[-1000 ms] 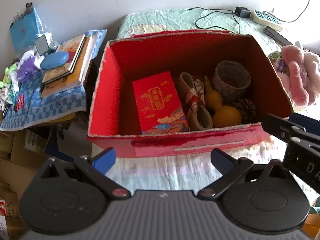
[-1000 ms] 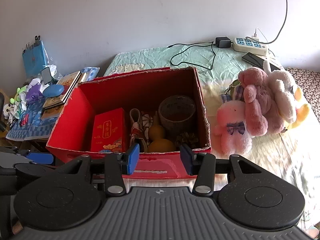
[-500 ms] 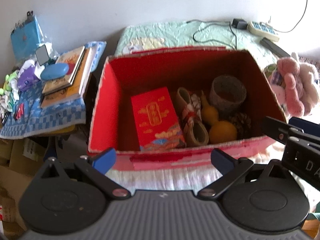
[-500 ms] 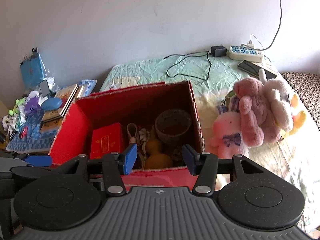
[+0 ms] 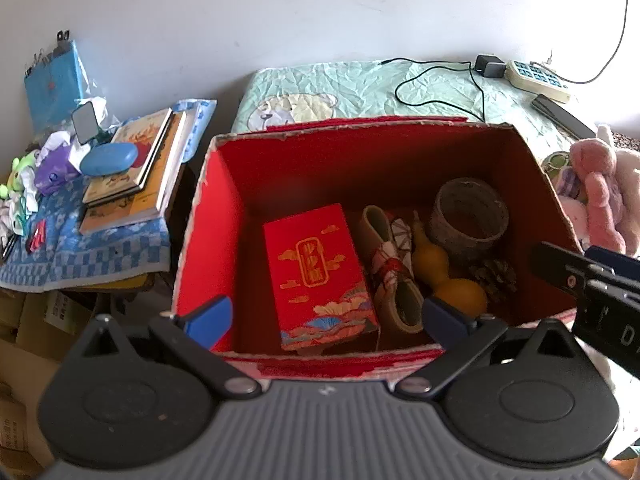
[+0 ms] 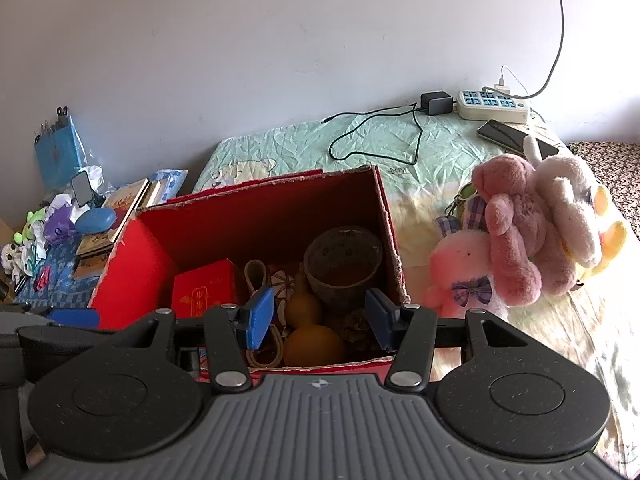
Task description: Organize objects
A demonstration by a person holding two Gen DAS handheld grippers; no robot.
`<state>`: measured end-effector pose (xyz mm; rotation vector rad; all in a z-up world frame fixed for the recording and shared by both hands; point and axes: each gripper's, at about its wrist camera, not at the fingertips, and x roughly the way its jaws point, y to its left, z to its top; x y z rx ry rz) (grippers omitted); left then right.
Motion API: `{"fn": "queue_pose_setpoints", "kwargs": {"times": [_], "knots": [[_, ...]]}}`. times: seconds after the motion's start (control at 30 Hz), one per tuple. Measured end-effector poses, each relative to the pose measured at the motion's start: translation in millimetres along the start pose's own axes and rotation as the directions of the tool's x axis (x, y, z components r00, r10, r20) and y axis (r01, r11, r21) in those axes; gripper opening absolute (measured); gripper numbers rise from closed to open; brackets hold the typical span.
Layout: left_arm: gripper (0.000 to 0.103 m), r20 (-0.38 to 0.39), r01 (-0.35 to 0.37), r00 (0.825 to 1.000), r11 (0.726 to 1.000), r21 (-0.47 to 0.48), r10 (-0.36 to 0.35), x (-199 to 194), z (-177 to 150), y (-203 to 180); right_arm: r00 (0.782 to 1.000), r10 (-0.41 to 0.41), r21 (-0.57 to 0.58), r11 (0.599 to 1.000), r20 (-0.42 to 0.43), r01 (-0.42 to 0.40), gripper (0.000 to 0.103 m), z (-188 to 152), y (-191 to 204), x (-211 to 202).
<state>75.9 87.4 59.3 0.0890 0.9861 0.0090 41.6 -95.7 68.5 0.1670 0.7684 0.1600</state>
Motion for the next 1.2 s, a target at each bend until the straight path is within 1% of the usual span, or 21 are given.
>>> {"fn": "queue_pose_setpoints", "kwargs": {"times": [0.13, 0.33, 0.47, 0.67, 0.93, 1.07, 1.17, 1.2], "knots": [[0.101, 0.002, -0.006, 1.000, 1.000, -0.002, 0.006, 6, 2, 1, 1.000, -0.003, -0.014, 1.000, 0.017, 0.003, 0.054, -1, 1, 4], [0.101, 0.003, -0.009, 1.000, 1.000, 0.000, 0.009, 14, 3, 0, 0.999, -0.010, 0.002, 1.000, 0.033, 0.010, 0.054, -1, -3, 9], [0.101, 0.022, -0.024, 0.999, 1.000, 0.004, 0.023, 19, 3, -1, 0.999, -0.025, 0.001, 1.000, 0.045, 0.025, 0.054, -2, -4, 15], [0.101, 0.028, -0.035, 0.999, 0.999, -0.002, 0.035, 30, 4, 1, 0.999, -0.025, -0.006, 1.000, 0.036, 0.026, 0.054, -4, -5, 23], [0.101, 0.006, -0.014, 1.000, 1.000, 0.000, 0.014, 42, 5, 1, 0.999, -0.027, -0.011, 1.000, 0.034, 0.027, 0.054, -3, -5, 26], [0.100, 0.010, -0.007, 1.000, 1.000, 0.001, 0.007, 42, 6, 2, 0.999, -0.029, -0.012, 0.999, 0.032, 0.029, 0.054, -2, -5, 28], [0.099, 0.023, -0.031, 0.999, 0.999, 0.011, 0.031, 42, 6, 1, 0.999, -0.027, -0.018, 0.999, 0.036, 0.028, 0.054, -1, -5, 29], [0.097, 0.021, -0.026, 0.999, 1.000, 0.012, 0.026, 43, 7, 1, 0.999, -0.029, -0.019, 0.999, 0.037, 0.029, 0.054, -1, -5, 29]]}}
